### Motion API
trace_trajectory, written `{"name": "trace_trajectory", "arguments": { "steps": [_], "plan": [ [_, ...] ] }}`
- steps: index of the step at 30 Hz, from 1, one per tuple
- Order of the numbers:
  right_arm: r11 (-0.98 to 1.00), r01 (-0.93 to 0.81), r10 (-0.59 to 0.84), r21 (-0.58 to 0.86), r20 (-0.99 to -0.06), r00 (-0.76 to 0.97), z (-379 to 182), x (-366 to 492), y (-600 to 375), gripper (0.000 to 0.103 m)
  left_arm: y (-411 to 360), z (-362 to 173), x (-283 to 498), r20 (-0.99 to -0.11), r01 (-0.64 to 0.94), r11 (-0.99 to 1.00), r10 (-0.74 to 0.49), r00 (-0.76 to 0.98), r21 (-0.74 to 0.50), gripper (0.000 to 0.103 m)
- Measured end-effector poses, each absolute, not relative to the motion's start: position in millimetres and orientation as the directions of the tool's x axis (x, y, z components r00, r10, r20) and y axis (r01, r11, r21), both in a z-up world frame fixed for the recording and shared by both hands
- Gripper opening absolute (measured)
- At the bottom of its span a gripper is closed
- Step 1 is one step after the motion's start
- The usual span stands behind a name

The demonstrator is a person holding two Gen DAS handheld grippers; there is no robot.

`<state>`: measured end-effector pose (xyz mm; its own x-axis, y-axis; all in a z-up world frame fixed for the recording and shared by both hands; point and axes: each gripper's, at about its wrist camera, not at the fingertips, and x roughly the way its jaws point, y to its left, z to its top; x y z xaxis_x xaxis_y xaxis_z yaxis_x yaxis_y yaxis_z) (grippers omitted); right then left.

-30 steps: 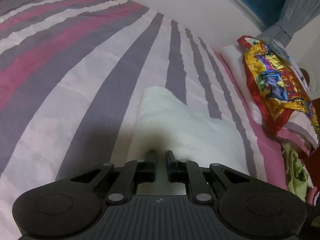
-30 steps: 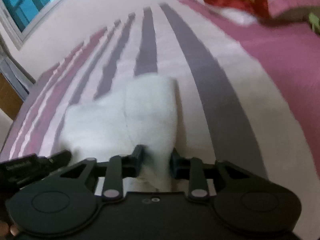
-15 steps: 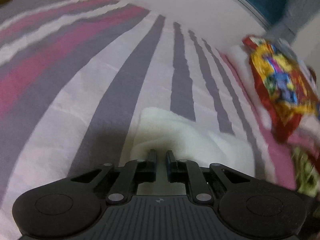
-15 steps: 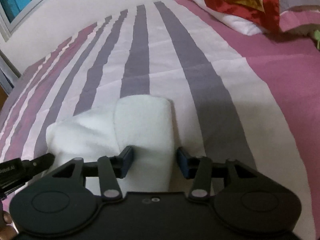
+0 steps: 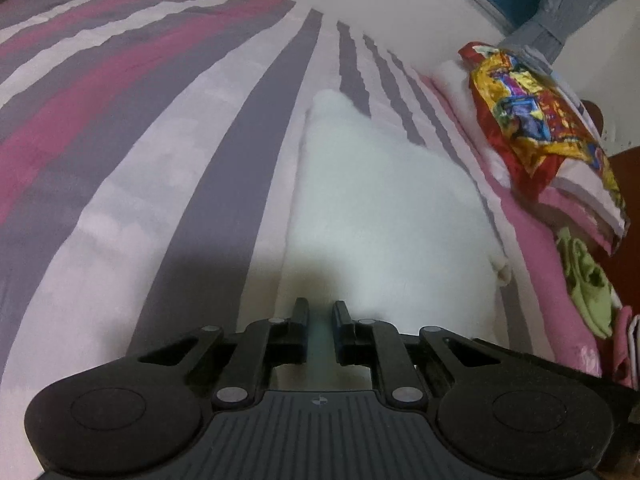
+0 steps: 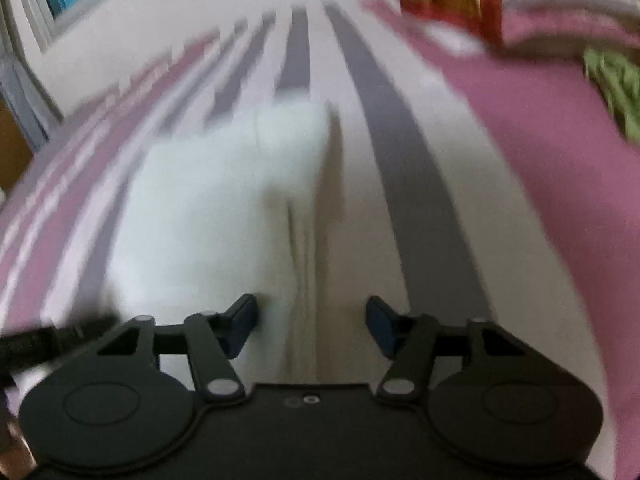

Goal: Fold small clothes
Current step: 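Open both tools and release the folded sweater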

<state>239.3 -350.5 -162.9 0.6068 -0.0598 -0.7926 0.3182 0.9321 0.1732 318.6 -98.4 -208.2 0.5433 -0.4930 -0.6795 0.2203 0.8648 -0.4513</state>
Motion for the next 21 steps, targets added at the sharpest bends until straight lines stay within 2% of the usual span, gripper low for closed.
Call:
{"name": "trace_trajectory", "arguments": {
  "steps": [9,14,18,21],
  "plan": [
    [0.923,0.327,-0.032,0.203,-0.807,0.59,-153.1,221.0,-345.9,0.057,-87.8,-195.2,308.4,-0.707,0.19,0.867,-0.488,0.511,-0.462,0.012],
    [0.921,0.321,-0.02,0.222,-0.794,0.608,-149.1,210.8,-341.2,0.057,-97.1,-184.3,301.2,-0.73,0.217,0.896,-0.442,0.521,-0.387,0.013],
    [0.911,0.327,-0.007,0.252,-0.782,0.623,-143.8,203.2,-342.8,0.065,-101.4,-176.3,300.9,-0.74,0.213,0.908,-0.417,0.528,-0.36,0.013],
    [0.916,0.321,-0.015,0.243,-0.776,0.631,-137.9,201.9,-342.4,0.065,-105.9,-169.8,301.2,-0.742,0.229,0.91,-0.413,0.528,-0.344,0.013]
  ]
}}
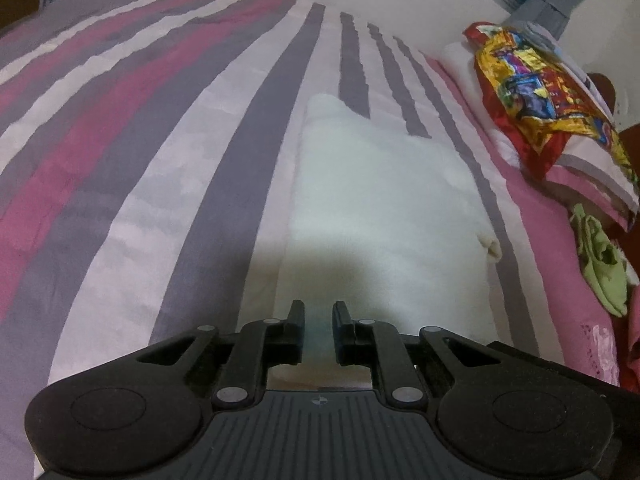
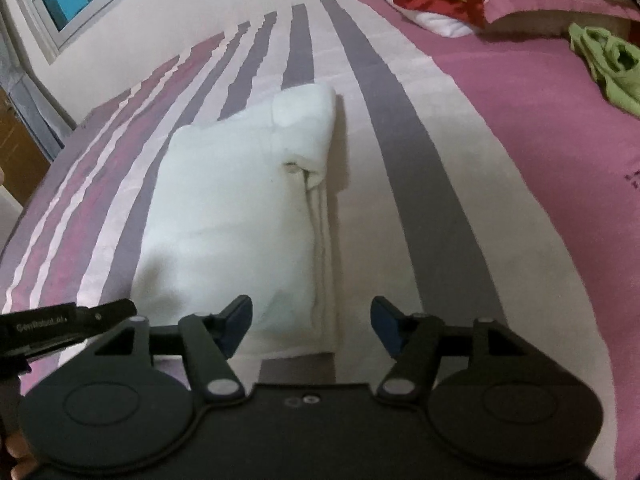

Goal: Fold small clothes
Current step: 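Open both tools and release the folded sweater, then grasp the end of the folded sweater with both tools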

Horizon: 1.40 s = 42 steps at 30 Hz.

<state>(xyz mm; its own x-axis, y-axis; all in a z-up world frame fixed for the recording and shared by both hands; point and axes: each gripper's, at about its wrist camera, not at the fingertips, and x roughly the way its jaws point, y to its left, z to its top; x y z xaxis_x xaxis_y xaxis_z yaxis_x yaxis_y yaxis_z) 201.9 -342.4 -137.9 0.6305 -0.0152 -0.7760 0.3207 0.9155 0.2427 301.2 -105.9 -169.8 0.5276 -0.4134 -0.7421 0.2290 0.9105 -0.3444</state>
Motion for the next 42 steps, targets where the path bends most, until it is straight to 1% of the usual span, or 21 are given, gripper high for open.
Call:
{"name": "trace_trajectory", "arguments": {
  "steps": [2,3,4,6,7,9,11,20,23,24,25,26,27,30,33,36,39,41,42],
  "plan": [
    [0.919,0.318,-0.022,0.234,-0.774,0.633,-136.0,201.0,-342.6,0.067,-107.7,-165.8,302.4,-0.738,0.228,0.913,-0.409,0.538,-0.339,0.013],
    [0.918,0.321,-0.026,0.234,-0.772,0.635,-134.6,201.7,-343.6,0.069,-108.2,-163.9,303.9,-0.734,0.226,0.913,-0.407,0.544,-0.339,0.016],
    [0.917,0.323,-0.027,0.236,-0.769,0.638,-134.1,201.4,-343.9,0.071,-108.4,-162.7,305.1,-0.732,0.226,0.914,-0.405,0.548,-0.337,0.024],
    [0.916,0.321,-0.026,0.24,-0.764,0.645,-132.8,202.4,-344.5,0.074,-109.3,-159.0,307.0,-0.726,0.216,0.92,-0.39,0.566,-0.326,0.092],
    [0.916,0.32,-0.025,0.241,-0.763,0.646,-132.6,203.5,-344.3,0.075,-108.3,-155.0,304.8,-0.706,0.204,0.928,-0.371,0.603,-0.313,0.098],
    [0.917,0.317,-0.024,0.242,-0.76,0.649,-132.5,204.8,-345.2,0.075,-109.6,-147.6,303.0,-0.668,0.223,0.932,-0.362,0.651,-0.287,0.098],
    [0.918,0.316,-0.026,0.24,-0.759,0.651,-132.9,207.1,-346.5,0.077,-112.9,-145.8,309.3,-0.675,0.248,0.928,-0.373,0.637,-0.279,0.098],
    [0.909,0.333,-0.034,0.253,-0.749,0.662,-135.9,223.8,-356.5,0.081,-118.6,-159.1,339.4,-0.695,0.226,0.924,-0.38,0.61,-0.307,0.098],
    [0.912,0.326,-0.033,0.247,-0.75,0.661,-138.2,231.9,-357.5,0.082,-120.8,-169.7,350.0,-0.707,0.22,0.916,-0.399,0.583,-0.335,0.098],
    [0.913,0.324,-0.031,0.249,-0.748,0.662,-138.7,235.0,-357.5,0.084,-121.3,-172.0,353.1,-0.708,0.222,0.912,-0.408,0.577,-0.345,0.088],
    [0.914,0.321,-0.029,0.249,-0.747,0.664,-139.2,237.7,-357.7,0.087,-122.1,-175.0,357.2,-0.71,0.225,0.909,-0.415,0.568,-0.351,0.082],
    [0.916,0.317,-0.03,0.246,-0.746,0.665,-139.6,240.9,-357.7,0.088,-122.5,-178.7,361.7,-0.716,0.227,0.904,-0.426,0.553,-0.362,0.074],
    [0.919,0.313,-0.033,0.239,-0.746,0.666,-140.0,244.6,-357.5,0.088,-121.7,-182.8,366.2,-0.719,0.222,0.897,-0.44,0.537,-0.383,0.071],
    [0.92,0.316,-0.042,0.232,-0.742,0.669,-140.9,255.2,-361.0,0.088,-117.9,-194.8,377.3,-0.724,0.18,0.881,-0.463,0.512,-0.437,0.071],
    [0.908,0.336,-0.041,0.25,-0.746,0.665,-143.8,265.8,-368.6,0.089,-119.2,-203.1,384.3,-0.718,0.183,0.866,-0.49,0.494,-0.465,0.071],
    [0.898,0.354,-0.042,0.26,-0.751,0.658,-149.4,277.1,-375.6,0.089,-124.1,-207.2,390.0,-0.716,0.194,0.857,-0.507,0.48,-0.476,0.071],
    [0.895,0.348,-0.013,0.28,-0.763,0.646,-157.4,289.2,-378.5,0.088,-129.5,-208.8,394.5,-0.713,0.202,0.85,-0.52,0.47,-0.486,0.071],
    [0.901,0.336,-0.006,0.275,-0.764,0.645,-160.7,294.9,-376.8,0.086,-133.3,-208.7,396.2,-0.714,0.212,0.852,-0.519,0.47,-0.479,0.071],
    [0.907,0.326,-0.006,0.266,-0.766,0.642,-162.3,298.1,-374.8,0.083,-134.8,-209.2,396.6,-0.713,0.211,0.85,-0.521,0.469,-0.483,0.063]
  ]
}}
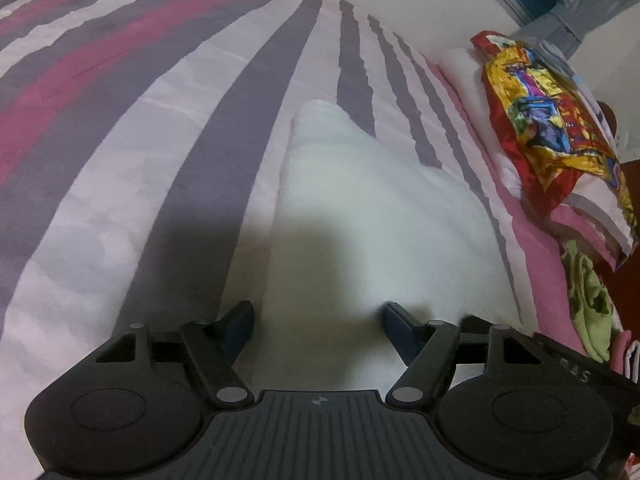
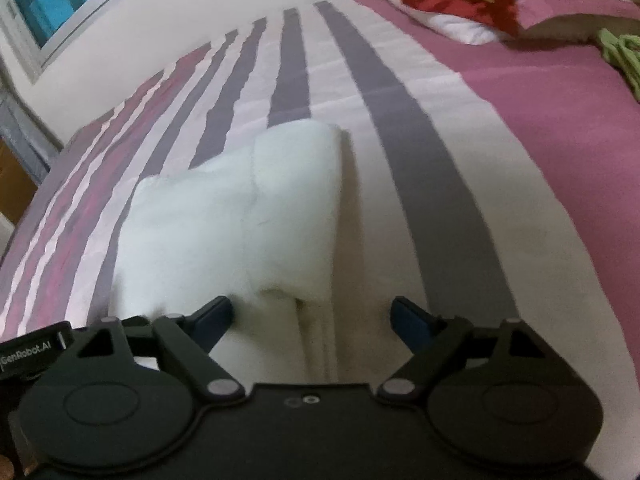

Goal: Fold small clothes
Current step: 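Grasp the end of the folded sweater with both tools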

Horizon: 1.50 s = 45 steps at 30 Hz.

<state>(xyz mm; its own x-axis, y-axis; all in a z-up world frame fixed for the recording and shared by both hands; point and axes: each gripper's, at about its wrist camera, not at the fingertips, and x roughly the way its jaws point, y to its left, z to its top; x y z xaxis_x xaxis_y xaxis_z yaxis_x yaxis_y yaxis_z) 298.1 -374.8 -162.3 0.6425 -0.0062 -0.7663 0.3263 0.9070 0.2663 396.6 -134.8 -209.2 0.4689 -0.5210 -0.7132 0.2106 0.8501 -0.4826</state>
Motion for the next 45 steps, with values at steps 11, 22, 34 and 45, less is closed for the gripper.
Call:
{"name": "trace_trajectory", "arguments": {
  "steps": [11,22,34,45],
  "plan": [
    [0.922,0.288,0.019,0.26,-0.771,0.636,-164.2,312.2,-361.5,0.064,-141.9,-209.3,398.0,-0.721,0.219,0.858,-0.51,0.47,-0.465,0.059],
    [0.921,0.279,0.032,0.272,-0.767,0.641,-172.1,318.8,-354.3,0.061,-145.0,-212.4,397.9,-0.716,0.224,0.863,-0.502,0.486,-0.453,0.06],
    [0.927,0.26,0.056,0.27,-0.786,0.616,-175.5,327.3,-357.4,0.061,-156.2,-209.7,407.7,-0.759,0.239,0.876,-0.482,0.438,-0.418,0.073],
    [0.904,0.278,0.083,0.324,-0.772,0.63,-166.4,315.3,-367.3,0.074,-140.5,-208.8,399.4,-0.712,0.253,0.836,-0.548,0.44,-0.487,0.079]
  ]
}}
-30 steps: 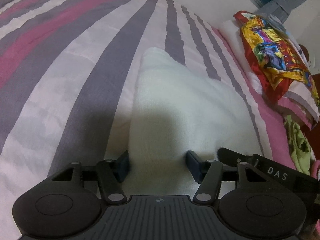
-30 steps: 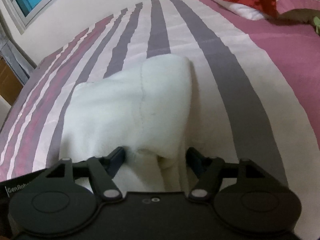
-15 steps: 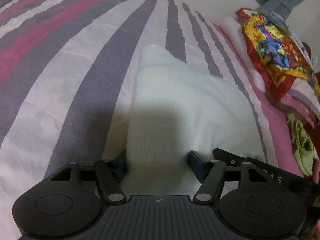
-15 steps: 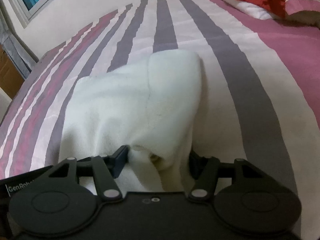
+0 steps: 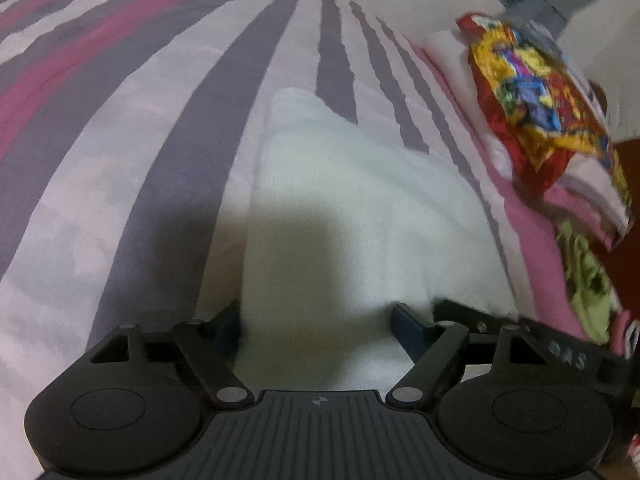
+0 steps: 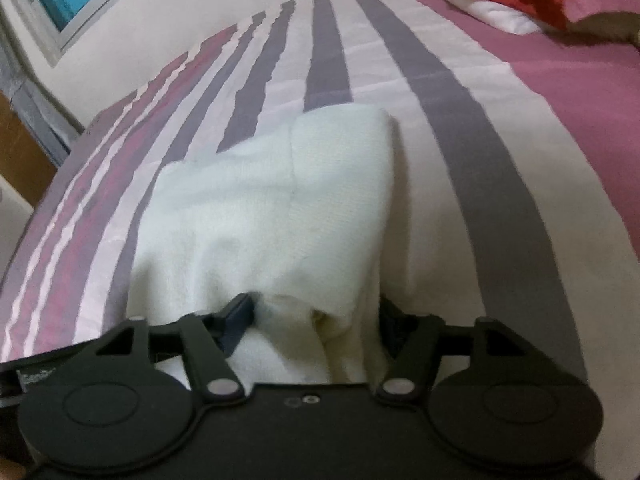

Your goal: Fold small clothes

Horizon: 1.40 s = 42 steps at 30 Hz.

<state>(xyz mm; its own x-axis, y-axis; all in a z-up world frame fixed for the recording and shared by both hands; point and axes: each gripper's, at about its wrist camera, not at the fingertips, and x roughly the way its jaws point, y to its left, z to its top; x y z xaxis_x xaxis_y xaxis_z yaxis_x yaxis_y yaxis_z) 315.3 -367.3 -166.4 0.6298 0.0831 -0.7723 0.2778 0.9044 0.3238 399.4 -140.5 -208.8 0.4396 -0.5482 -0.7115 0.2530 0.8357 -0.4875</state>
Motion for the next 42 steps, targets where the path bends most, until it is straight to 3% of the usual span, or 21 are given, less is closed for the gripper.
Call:
{"name": "trace_trajectory", "arguments": {
  "steps": [2,4,8,10,11,17,24,28,33,36,38,42],
  "plan": [
    [0.908,0.278,0.072,0.314,-0.77,0.634,-163.1,306.5,-368.7,0.077,-135.3,-209.4,392.9,-0.707,0.26,0.834,-0.552,0.442,-0.487,0.079],
    [0.917,0.282,0.043,0.283,-0.772,0.634,-162.8,297.1,-370.3,0.069,-131.2,-209.4,380.8,-0.712,0.285,0.84,-0.542,0.447,-0.461,0.079],
    [0.89,0.315,0.052,0.329,-0.76,0.648,-157.0,266.2,-375.6,0.064,-118.3,-206.7,354.1,-0.706,0.297,0.836,-0.549,0.446,-0.462,0.079],
    [0.909,0.29,0.042,0.3,-0.758,0.651,-152.6,251.7,-367.5,0.049,-115.2,-206.1,339.7,-0.709,0.314,0.835,-0.55,0.441,-0.452,0.079],
    [0.923,0.274,0.032,0.27,-0.763,0.645,-152.0,243.5,-360.7,0.047,-114.6,-206.0,332.2,-0.712,0.328,0.838,-0.544,0.444,-0.436,0.079],
    [0.946,0.277,-0.03,0.171,-0.801,0.598,-157.9,224.5,-346.5,0.044,-111.2,-202.6,309.6,-0.731,0.352,0.855,-0.511,0.452,-0.38,0.079],
    [0.937,0.302,-0.038,0.176,-0.807,0.589,-152.3,213.3,-344.6,0.049,-101.0,-195.2,303.3,-0.733,0.303,0.857,-0.514,0.446,-0.416,0.079],
    [0.926,0.309,-0.023,0.218,-0.784,0.62,-142.0,203.6,-343.5,0.066,-100.6,-187.1,299.5,-0.733,0.296,0.868,-0.496,0.465,-0.399,0.079],
    [0.928,0.302,-0.027,0.221,-0.764,0.644,-129.1,197.8,-340.7,0.067,-103.2,-174.9,299.0,-0.716,0.303,0.867,-0.498,0.489,-0.396,0.079],
    [0.927,0.299,-0.027,0.224,-0.758,0.652,-124.3,200.0,-340.6,0.075,-105.0,-170.7,304.8,-0.713,0.298,0.871,-0.49,0.501,-0.389,0.079],
    [0.931,0.293,-0.032,0.216,-0.755,0.655,-122.2,202.4,-338.9,0.075,-105.0,-169.5,311.8,-0.712,0.289,0.873,-0.489,0.504,-0.394,0.08],
    [0.929,0.301,-0.037,0.214,-0.757,0.653,-124.6,212.3,-342.6,0.08,-107.1,-171.2,325.5,-0.713,0.266,0.886,-0.464,0.526,-0.381,0.095]
  ]
}}
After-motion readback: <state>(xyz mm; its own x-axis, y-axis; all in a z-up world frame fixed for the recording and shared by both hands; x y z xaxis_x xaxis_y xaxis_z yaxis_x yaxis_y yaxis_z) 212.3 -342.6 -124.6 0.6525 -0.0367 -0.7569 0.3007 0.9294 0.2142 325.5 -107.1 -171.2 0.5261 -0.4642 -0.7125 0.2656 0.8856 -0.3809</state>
